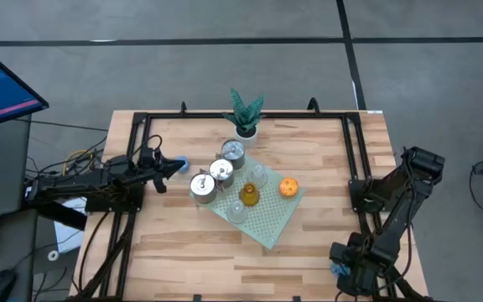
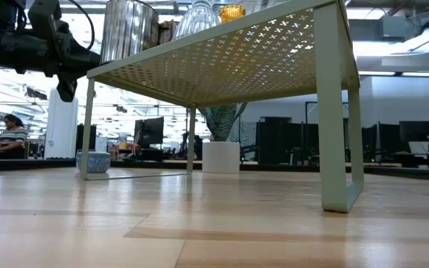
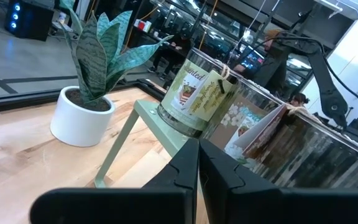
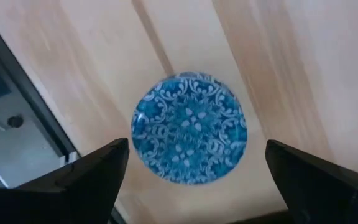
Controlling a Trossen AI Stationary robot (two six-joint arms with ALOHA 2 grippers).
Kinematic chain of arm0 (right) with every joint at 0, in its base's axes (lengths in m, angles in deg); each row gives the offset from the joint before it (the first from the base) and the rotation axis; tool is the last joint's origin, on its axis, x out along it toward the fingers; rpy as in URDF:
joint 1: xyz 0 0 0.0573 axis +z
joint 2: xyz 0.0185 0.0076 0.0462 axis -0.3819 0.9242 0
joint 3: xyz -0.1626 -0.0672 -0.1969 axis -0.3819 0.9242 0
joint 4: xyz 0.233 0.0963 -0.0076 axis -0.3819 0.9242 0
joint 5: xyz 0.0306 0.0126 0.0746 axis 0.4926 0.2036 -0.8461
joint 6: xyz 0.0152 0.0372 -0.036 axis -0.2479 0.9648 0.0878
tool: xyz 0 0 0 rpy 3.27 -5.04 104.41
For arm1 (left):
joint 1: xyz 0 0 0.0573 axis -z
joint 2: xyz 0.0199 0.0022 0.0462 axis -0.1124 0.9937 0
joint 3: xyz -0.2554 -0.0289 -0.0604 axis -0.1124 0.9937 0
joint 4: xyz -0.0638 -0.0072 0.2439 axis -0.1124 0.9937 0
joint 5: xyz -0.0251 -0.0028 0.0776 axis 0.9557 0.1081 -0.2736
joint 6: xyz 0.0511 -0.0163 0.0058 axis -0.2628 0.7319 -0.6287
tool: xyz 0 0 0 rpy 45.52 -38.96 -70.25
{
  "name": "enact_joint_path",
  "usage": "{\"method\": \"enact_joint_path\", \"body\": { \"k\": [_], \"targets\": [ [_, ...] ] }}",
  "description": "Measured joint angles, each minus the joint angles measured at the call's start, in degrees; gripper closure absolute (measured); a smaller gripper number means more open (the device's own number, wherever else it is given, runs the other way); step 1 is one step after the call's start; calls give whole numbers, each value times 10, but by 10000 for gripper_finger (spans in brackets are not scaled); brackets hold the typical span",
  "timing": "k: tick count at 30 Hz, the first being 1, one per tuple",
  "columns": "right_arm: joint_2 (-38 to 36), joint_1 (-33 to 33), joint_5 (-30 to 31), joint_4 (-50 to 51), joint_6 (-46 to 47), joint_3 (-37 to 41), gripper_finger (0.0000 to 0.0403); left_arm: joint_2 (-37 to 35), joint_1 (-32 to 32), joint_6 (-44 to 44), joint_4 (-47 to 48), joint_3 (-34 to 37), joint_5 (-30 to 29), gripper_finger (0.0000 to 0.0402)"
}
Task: Pick & Place candle stick holders
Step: Put the blue scented candle on the shelf
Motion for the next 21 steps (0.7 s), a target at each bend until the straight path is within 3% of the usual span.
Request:
{"method": "enact_joint_path", "body": {
  "k": [16, 21],
  "targets": [
    [81, -2, 1, -73, -64, 0, 36, 0, 0, 0, -5, 0, 0, 390],
    [81, -2, 7, -67, -64, 0, 61, 0, 0, 0, -7, 0, 0, 390]
  ]
}}
